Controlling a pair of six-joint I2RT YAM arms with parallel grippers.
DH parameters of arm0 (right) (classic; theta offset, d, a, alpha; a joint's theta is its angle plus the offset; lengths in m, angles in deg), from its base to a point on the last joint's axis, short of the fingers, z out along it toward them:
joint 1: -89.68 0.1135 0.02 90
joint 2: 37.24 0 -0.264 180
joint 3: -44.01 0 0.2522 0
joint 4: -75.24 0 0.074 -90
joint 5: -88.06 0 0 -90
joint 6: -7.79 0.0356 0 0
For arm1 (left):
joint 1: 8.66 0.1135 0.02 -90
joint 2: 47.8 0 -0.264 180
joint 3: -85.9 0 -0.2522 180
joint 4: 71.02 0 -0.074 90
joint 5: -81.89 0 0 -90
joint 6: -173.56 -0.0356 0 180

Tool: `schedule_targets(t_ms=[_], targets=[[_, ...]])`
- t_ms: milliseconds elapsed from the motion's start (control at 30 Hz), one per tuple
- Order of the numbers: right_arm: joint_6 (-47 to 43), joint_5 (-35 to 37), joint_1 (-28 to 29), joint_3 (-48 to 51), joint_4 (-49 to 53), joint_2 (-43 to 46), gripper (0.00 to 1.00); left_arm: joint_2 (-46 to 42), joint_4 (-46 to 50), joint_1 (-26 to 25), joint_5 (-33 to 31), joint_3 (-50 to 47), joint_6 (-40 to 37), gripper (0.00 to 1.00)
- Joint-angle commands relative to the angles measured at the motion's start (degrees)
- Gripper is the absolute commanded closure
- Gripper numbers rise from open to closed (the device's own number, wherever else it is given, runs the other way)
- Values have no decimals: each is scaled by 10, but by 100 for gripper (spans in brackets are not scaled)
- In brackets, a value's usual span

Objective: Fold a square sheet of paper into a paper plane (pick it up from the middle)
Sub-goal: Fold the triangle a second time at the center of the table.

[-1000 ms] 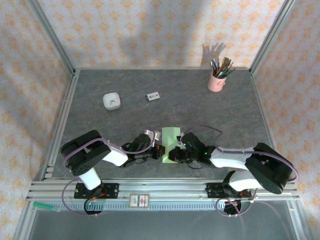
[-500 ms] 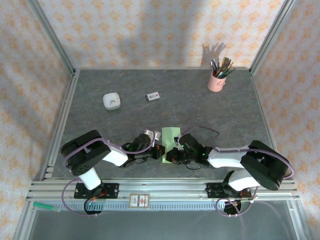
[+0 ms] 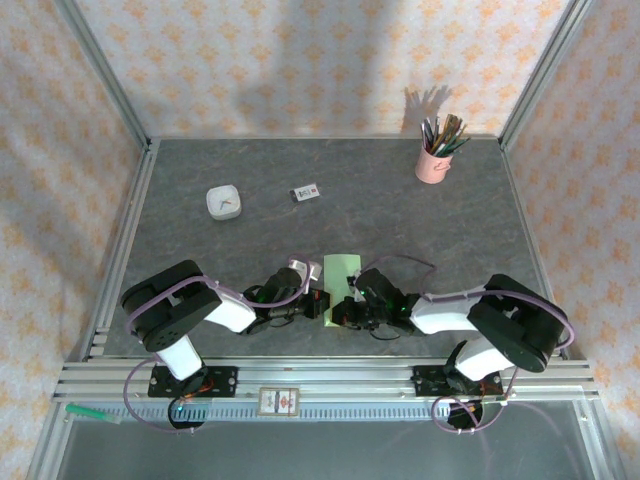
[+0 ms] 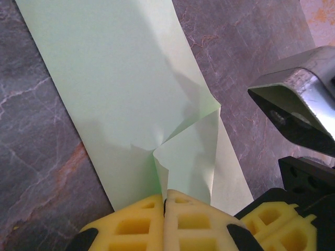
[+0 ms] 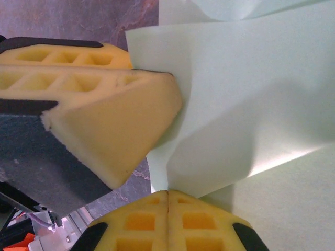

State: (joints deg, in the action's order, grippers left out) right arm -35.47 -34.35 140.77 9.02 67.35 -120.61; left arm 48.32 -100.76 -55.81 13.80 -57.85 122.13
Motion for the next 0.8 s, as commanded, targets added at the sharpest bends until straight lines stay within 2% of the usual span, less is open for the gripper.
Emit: schedule_targets(t_ms=[0, 367, 767], targets=[[-3, 7, 3, -10, -8, -5, 100, 17, 126, 11, -71, -18, -17, 100], [16, 6, 5, -4, -15, 28, 100, 17, 127, 11, -71, -18, -17, 100], [14, 16, 8, 7, -34, -15, 100, 18, 131, 11, -73, -17, -18, 100]])
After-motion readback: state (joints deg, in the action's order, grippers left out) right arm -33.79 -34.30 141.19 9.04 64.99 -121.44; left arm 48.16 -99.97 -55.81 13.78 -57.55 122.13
